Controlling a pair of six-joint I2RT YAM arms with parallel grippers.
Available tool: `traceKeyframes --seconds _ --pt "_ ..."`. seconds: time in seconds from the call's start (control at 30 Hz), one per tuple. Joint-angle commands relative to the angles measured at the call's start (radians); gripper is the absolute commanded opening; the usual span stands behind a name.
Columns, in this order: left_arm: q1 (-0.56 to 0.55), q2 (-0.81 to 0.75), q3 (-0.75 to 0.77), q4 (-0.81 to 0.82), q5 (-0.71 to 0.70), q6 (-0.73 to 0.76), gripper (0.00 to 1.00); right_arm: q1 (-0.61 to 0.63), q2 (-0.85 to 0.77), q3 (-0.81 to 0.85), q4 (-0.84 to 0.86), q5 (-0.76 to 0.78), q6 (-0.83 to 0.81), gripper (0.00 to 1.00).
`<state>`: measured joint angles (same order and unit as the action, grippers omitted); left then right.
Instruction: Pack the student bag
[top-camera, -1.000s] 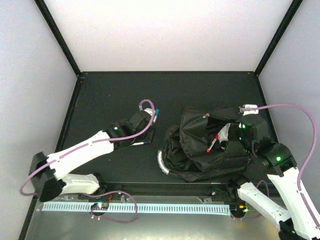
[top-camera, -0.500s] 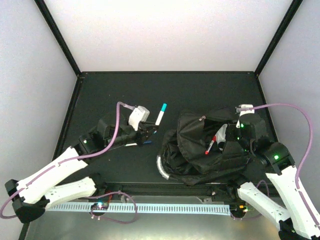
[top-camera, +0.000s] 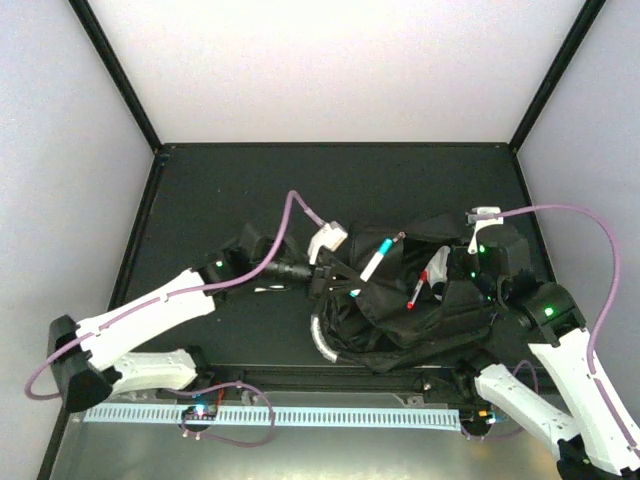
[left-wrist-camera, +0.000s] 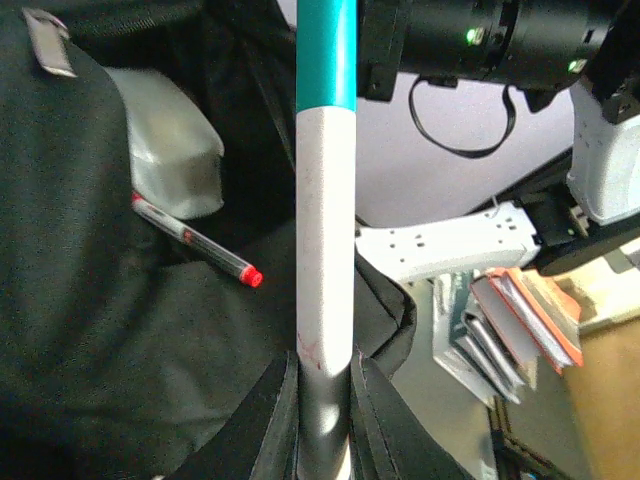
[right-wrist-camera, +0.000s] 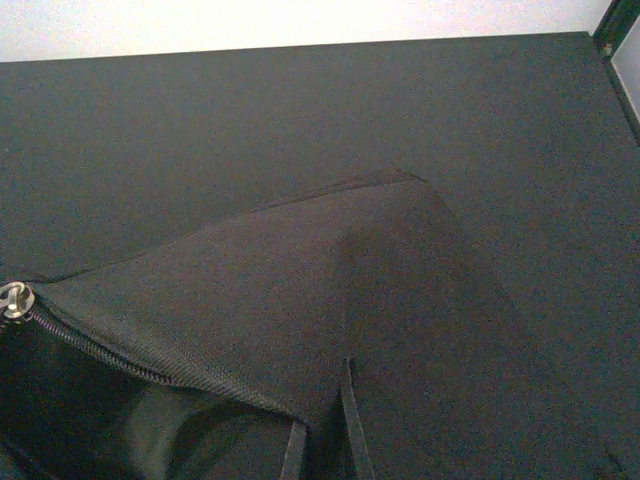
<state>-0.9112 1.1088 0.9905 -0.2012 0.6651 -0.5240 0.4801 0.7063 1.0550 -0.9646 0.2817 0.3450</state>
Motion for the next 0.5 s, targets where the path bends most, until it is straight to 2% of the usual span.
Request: traceKeyframes --seconds 0.0,0.47 --pt "-0.032 0.083 0.101 -0.032 0.082 -0.053 0.02 -0.001 -0.022 0.037 0.214 0.004 0.005 0.05" --pt "-0.09 0.407 0.349 -0.308 0.092 -0.083 0.06 -0.001 0.003 0.031 0.231 -0.028 0.007 0.05"
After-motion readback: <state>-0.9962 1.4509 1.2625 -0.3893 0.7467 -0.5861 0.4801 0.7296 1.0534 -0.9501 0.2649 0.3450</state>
